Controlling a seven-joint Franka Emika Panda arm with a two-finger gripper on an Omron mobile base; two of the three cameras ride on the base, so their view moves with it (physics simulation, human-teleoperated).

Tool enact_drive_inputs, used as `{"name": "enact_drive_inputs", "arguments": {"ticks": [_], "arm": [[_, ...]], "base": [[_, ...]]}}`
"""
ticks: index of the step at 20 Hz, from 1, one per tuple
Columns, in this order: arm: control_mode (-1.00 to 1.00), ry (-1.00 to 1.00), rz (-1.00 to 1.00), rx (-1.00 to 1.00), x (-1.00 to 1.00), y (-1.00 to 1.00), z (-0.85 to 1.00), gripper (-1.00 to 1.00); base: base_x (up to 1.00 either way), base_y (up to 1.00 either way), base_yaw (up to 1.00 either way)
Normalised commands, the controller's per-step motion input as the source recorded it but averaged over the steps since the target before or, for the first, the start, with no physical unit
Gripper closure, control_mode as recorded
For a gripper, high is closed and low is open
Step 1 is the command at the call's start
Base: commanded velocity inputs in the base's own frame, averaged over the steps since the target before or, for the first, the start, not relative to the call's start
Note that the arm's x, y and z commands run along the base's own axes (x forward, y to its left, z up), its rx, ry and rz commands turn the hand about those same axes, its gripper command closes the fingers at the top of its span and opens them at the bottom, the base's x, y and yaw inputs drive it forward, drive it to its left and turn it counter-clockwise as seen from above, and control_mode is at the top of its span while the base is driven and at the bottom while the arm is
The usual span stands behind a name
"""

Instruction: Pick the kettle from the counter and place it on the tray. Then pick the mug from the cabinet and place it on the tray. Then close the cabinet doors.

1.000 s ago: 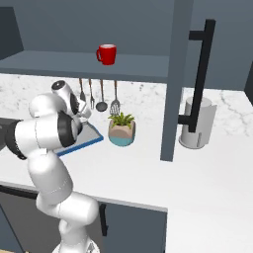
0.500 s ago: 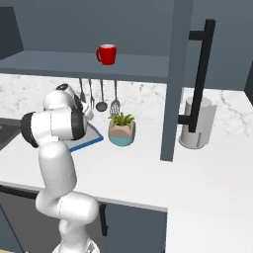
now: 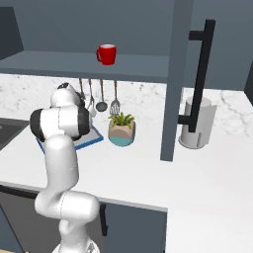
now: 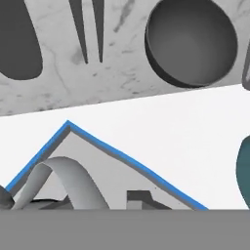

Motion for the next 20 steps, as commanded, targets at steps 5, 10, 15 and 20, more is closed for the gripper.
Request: {"name": "enact_drive_inputs", "arguments": {"ticks": [5,10,15,20], "arm": [[-1.00,0.00,-0.11,-0.09,0.02,-0.02,-0.22,-1.00],[-1.00,0.00,-0.24,0.00,-0.12,0.00,-0.01,-1.00],[-1.00,0.02,-0.29,0.00,-0.11,0.00,0.00,-1.00],[-1.00,0.00,-0.26,0.00,-0.15,0.00,0.00,-1.00]], "base": [[0.00,0.00,0.00],[0.00,0.00,0.00],[0.00,0.00,0.00],[0.00,0.00,0.00]]}}
